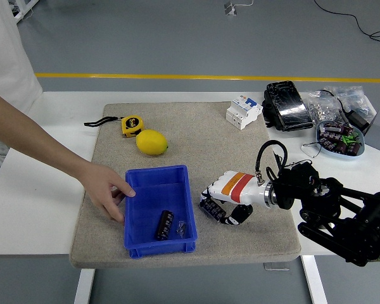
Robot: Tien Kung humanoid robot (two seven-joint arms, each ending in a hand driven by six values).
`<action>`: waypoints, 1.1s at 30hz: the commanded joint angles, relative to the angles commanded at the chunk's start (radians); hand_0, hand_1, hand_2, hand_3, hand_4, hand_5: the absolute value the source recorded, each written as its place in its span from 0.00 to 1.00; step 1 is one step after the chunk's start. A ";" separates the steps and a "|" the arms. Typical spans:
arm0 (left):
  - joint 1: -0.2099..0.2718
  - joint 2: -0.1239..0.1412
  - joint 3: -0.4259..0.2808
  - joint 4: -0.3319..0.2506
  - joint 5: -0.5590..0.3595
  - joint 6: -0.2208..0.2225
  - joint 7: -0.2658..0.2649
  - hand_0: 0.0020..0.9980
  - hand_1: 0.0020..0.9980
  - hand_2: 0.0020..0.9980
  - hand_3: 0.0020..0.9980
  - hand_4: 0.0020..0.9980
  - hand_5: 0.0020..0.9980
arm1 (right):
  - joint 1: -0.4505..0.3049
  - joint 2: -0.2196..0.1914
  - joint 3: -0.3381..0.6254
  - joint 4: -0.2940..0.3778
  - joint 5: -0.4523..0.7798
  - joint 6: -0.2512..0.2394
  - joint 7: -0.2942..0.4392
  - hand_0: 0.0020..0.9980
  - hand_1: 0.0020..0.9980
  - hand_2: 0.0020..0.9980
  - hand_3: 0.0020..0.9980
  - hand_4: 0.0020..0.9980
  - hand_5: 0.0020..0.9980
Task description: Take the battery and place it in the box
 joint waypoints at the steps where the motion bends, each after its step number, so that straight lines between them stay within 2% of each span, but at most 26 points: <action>1: 0.000 0.001 0.000 0.000 0.001 0.000 0.000 0.54 0.49 0.56 0.60 0.68 0.56 | 0.002 -0.003 0.007 0.003 -0.001 0.000 -0.001 0.44 0.43 0.48 0.49 0.61 0.01; 11: 0.002 0.003 -0.004 0.000 0.008 -0.003 0.004 0.54 0.49 0.56 0.60 0.68 0.56 | 0.015 -0.021 0.087 0.020 -0.015 0.012 -0.009 0.44 0.43 0.48 0.48 0.61 0.03; 21: 0.003 0.005 -0.010 0.000 0.019 -0.004 0.008 0.54 0.49 0.56 0.60 0.68 0.56 | 0.043 -0.007 0.174 0.097 -0.029 0.018 -0.019 0.44 0.43 0.49 0.49 0.61 0.03; 26: 0.006 0.007 -0.015 0.001 0.027 -0.004 0.010 0.53 0.49 0.56 0.60 0.68 0.56 | 0.051 0.008 0.153 0.136 -0.026 0.024 -0.025 0.45 0.43 0.49 0.49 0.61 0.03; 33: 0.008 0.008 -0.032 0.000 0.055 -0.005 0.020 0.53 0.49 0.56 0.60 0.68 0.57 | 0.072 0.035 0.060 0.171 -0.025 0.029 -0.025 0.47 0.44 0.51 0.50 0.62 0.04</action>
